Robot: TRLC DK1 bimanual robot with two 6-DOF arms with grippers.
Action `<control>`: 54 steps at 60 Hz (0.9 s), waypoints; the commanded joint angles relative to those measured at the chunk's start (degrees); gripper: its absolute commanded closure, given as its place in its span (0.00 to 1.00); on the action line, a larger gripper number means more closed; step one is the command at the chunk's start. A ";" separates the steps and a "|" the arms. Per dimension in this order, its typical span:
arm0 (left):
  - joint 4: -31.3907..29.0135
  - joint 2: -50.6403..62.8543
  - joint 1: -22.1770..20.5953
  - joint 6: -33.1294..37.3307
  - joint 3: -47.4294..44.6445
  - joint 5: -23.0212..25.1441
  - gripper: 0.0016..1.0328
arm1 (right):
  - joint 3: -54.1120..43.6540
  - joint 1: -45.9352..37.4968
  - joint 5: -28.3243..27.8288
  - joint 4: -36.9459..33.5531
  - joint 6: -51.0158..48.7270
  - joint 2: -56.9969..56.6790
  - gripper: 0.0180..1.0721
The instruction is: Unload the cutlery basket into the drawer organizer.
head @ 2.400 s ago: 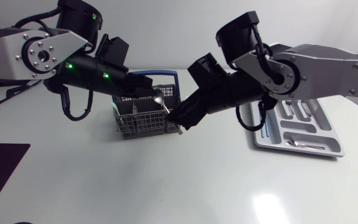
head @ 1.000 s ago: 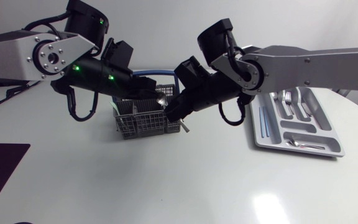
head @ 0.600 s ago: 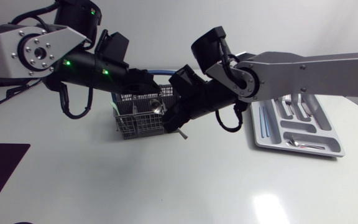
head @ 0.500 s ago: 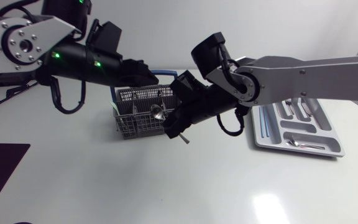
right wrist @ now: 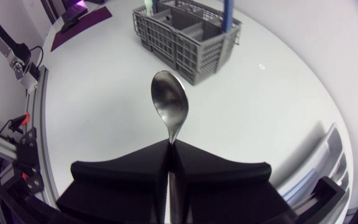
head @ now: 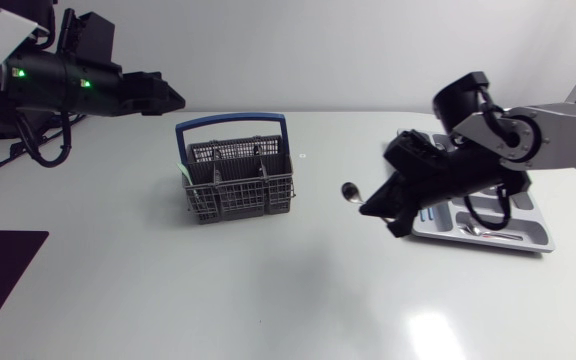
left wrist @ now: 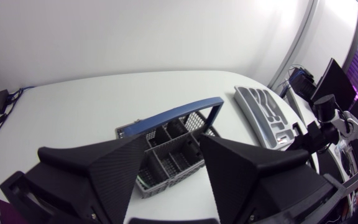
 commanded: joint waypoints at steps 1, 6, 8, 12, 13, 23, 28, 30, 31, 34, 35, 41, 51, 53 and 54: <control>-0.09 1.96 1.81 1.37 -1.99 -0.34 0.40 | -1.27 -6.98 -1.31 -3.30 -11.22 -0.19 0.94; -0.09 3.36 2.95 1.45 -2.69 -0.43 0.40 | -0.22 -13.66 -1.66 -6.64 -19.66 1.40 0.94; 0.00 3.63 3.31 1.45 -2.95 -0.43 0.40 | 0.31 -16.38 -1.66 -7.43 -23.09 2.54 0.94; 0.08 4.51 3.92 1.37 -3.39 -0.43 0.40 | 2.15 -21.22 -1.66 -9.19 -28.36 5.18 0.94; 0.17 4.68 4.01 1.37 -3.48 -0.43 0.40 | 2.68 -22.45 -1.66 -9.72 -29.77 5.88 0.94; 0.17 6.26 4.27 1.10 -4.36 -0.43 0.40 | 7.43 -32.21 -1.04 -12.53 -42.16 12.82 0.94; 0.17 6.88 4.36 1.10 -4.53 -0.52 0.40 | 9.98 -35.55 0.36 -12.88 -46.56 16.07 0.94; 0.17 7.23 4.36 0.93 -4.62 -0.52 0.40 | 11.12 -36.60 0.80 -12.97 -48.49 17.48 0.94; 0.17 7.41 4.36 0.84 -4.71 -0.52 0.40 | 11.47 -37.13 0.98 -12.97 -49.37 17.92 0.94; 0.17 7.85 4.36 0.49 -5.06 -0.60 0.40 | 12.44 -38.53 3.00 -12.36 -52.44 19.85 0.94; 0.17 7.93 4.36 0.49 -5.06 -0.69 0.40 | 12.53 -38.80 3.17 -12.18 -52.71 20.21 0.94; 0.17 8.81 4.10 -0.22 -5.94 -0.78 0.40 | 13.49 -40.55 4.67 -9.72 -54.82 22.58 0.94; 0.17 9.96 3.83 -1.27 -7.00 -0.78 0.40 | 12.35 -41.87 8.18 -4.18 -58.33 25.21 0.94; 0.17 10.13 3.83 -1.54 -7.26 -0.87 0.40 | 12.00 -41.96 8.98 -3.13 -58.42 25.74 0.94; 0.17 10.13 3.74 -1.71 -7.35 -0.87 0.40 | 11.82 -41.96 9.41 -2.51 -58.42 26.09 0.94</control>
